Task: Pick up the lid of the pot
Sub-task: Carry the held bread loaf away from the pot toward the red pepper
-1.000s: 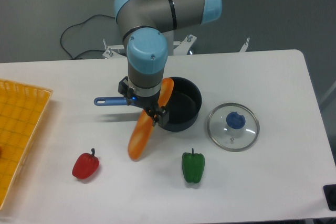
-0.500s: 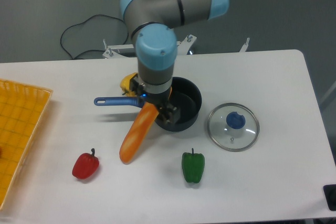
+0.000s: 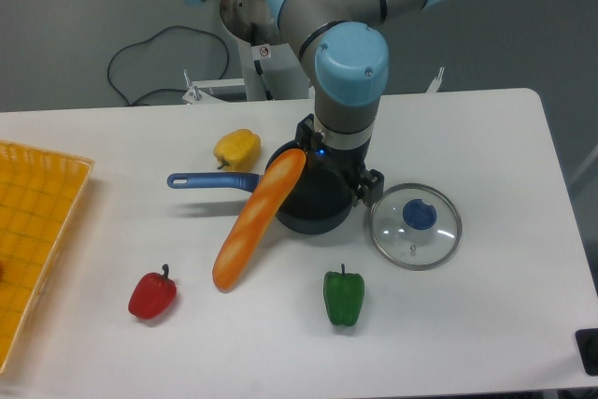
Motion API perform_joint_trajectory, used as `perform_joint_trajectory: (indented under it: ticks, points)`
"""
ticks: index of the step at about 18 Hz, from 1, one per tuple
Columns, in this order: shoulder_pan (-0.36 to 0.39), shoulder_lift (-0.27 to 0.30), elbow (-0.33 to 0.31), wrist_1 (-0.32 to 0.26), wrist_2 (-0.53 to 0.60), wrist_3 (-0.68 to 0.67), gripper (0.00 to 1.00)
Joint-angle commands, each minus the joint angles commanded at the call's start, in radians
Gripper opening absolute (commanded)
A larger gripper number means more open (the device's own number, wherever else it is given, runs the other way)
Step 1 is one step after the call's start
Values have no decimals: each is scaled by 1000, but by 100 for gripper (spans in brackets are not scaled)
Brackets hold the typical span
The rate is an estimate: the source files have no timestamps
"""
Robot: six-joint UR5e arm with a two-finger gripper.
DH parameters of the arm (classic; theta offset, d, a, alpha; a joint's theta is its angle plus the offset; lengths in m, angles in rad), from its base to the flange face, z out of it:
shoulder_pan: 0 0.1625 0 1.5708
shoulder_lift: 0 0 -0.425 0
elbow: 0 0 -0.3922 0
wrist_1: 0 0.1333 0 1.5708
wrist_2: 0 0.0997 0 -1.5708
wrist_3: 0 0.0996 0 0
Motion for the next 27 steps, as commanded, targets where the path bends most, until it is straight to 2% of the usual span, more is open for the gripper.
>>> perform_joint_trajectory:
  ticks: [3,5,8,11,14,20,27]
  points:
    - [-37,-23,6,9,-11,-114,100]
    - [-55,-32,-14,49,-60,-174,100]
    - [-107,-51,-18,120,-67,-301,100]
    - [-146,-115,5,152,-58,-404,100]
    - [-181,-160,15,230,-57,-485,100]
    - [-229,-229,29,239,32,-484,100]
    - [-261,-265,32,242,80,-479,100]
